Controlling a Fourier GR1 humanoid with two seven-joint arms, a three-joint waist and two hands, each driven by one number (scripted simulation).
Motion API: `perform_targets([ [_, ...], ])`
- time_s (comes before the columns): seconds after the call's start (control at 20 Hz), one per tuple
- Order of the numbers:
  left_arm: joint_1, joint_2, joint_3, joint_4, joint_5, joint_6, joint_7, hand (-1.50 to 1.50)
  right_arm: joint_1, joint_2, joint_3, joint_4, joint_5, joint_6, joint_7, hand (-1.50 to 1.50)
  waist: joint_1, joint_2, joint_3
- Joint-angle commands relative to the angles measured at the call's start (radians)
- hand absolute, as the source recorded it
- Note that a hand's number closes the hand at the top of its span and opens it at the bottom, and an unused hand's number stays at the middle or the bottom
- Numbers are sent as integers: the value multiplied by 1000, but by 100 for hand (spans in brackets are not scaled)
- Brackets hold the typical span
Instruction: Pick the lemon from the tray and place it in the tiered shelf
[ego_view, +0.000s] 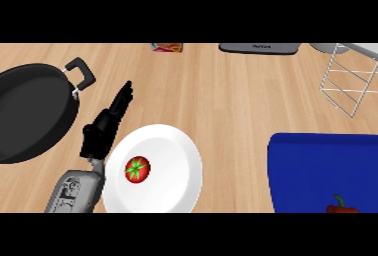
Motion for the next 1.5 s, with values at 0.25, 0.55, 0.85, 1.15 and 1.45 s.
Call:
perform_targets([
  [0.25, 8, -9, -9, -2, 0, -4, -22, 0, -15, -28, 41, 152, 81, -145, -167, 150, 21, 10, 1],
  [0.55, -19, 16, 13, 1, 12, -22, -14, 0, 55, -33, 90, 195, 142, -251, -312, 150, 22, 15, 2],
  [0.85, 11, 5, -13, -23, -18, -2, -11, 0, 60, -25, 60, 260, 140, -351, -308, 150, 32, 12, 2],
  [1.15, -15, -16, -18, -6, -19, 8, 3, 0, 111, -21, -129, 295, -37, -460, -369, 150, 23, 17, 5],
  [1.45, 1, -26, -35, -11, -19, 0, 1, 0, 118, -57, -145, 318, -45, -452, -406, 150, 38, 23, 5],
])
